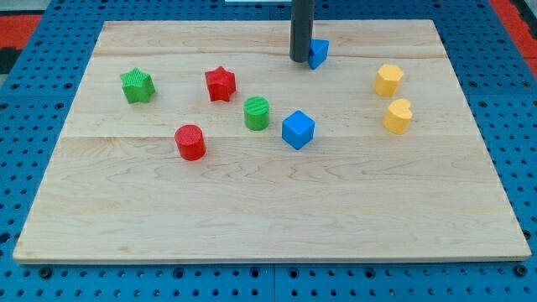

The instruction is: Move the blue triangle towards the top right

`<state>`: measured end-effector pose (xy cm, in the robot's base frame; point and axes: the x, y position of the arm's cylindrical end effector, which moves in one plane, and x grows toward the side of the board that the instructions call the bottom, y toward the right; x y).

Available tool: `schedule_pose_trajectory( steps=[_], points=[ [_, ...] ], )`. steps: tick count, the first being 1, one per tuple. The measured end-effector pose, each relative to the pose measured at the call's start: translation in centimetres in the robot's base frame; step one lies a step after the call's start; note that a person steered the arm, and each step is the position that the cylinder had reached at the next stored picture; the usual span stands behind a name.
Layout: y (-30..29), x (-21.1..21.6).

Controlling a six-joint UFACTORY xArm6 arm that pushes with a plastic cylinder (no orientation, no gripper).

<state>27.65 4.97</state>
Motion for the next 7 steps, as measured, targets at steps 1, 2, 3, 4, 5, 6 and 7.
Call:
schedule_pose_trajectory(
  steps=[1,2,3,4,5,6,7],
  points=[
    [1.8,-0.3],
    [4.5,-0.9],
    [7.2,-1.7],
    [9.9,-2.7],
    [12.1,-3.5],
    [9.8,-3.8],
    [2.8,-3.5]
  ],
)
